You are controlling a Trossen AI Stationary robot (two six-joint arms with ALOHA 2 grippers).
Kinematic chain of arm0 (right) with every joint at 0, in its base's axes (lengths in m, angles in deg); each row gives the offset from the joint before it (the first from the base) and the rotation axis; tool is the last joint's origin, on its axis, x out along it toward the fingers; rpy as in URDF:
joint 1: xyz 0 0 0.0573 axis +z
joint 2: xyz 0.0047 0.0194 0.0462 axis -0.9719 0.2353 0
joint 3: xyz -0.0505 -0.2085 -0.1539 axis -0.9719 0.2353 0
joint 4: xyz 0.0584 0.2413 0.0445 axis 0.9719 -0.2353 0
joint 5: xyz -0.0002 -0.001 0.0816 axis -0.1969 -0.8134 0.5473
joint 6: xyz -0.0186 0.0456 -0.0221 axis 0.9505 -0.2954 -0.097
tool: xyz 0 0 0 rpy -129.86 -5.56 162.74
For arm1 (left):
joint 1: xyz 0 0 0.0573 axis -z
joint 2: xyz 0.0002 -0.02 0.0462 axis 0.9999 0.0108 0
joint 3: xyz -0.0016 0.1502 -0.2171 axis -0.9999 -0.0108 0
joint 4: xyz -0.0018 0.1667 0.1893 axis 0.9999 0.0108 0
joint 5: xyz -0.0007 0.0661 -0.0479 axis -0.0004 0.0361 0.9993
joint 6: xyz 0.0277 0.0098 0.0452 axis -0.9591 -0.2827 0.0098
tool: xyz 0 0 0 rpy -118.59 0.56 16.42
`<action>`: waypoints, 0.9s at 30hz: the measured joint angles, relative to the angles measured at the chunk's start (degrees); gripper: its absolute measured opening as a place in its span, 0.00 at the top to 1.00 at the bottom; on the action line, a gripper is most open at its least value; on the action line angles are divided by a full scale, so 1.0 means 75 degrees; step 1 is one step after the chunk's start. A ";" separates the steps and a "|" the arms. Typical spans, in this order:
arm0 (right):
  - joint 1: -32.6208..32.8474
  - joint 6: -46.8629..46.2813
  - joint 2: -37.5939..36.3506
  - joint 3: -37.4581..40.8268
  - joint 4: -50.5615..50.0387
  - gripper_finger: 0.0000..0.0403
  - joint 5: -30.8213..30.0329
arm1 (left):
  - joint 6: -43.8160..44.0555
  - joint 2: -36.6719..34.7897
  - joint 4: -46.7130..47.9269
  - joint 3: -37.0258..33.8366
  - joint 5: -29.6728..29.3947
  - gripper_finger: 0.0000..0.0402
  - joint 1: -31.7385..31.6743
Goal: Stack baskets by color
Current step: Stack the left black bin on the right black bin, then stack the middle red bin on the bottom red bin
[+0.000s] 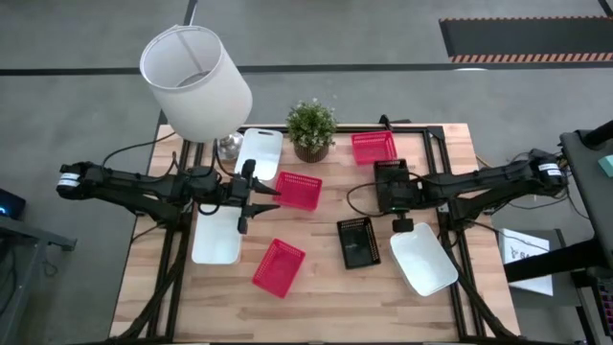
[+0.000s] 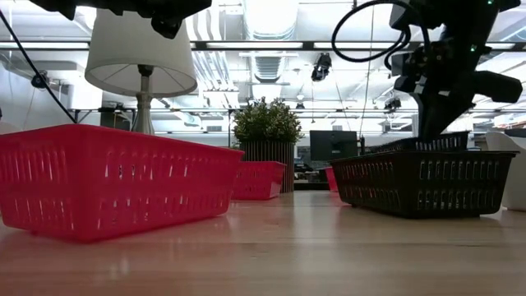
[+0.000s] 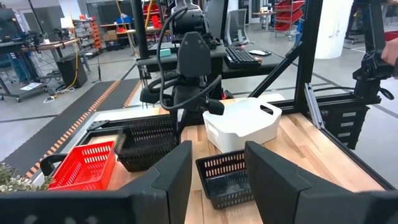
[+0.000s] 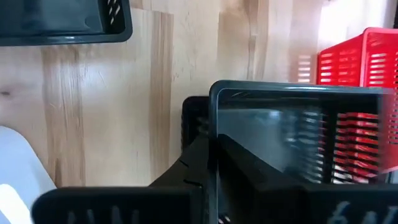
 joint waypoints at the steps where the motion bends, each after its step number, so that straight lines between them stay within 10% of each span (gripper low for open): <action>1: 0.0000 -0.0013 0.0029 0.0000 -0.0005 0.91 -0.0003 | 0.0000 0.0000 -0.0003 0.0000 0.0000 0.67 0.0001; 13: -0.0003 -0.0588 0.0004 -0.0470 -0.0259 0.72 -0.0184 | 0.0000 0.0000 0.0000 0.0000 0.0000 0.67 0.0001; 27: 0.0548 -0.1322 0.0042 -0.1274 0.2283 0.90 -0.0122 | 0.0112 0.0480 -0.0057 -0.0015 0.0000 0.67 0.0001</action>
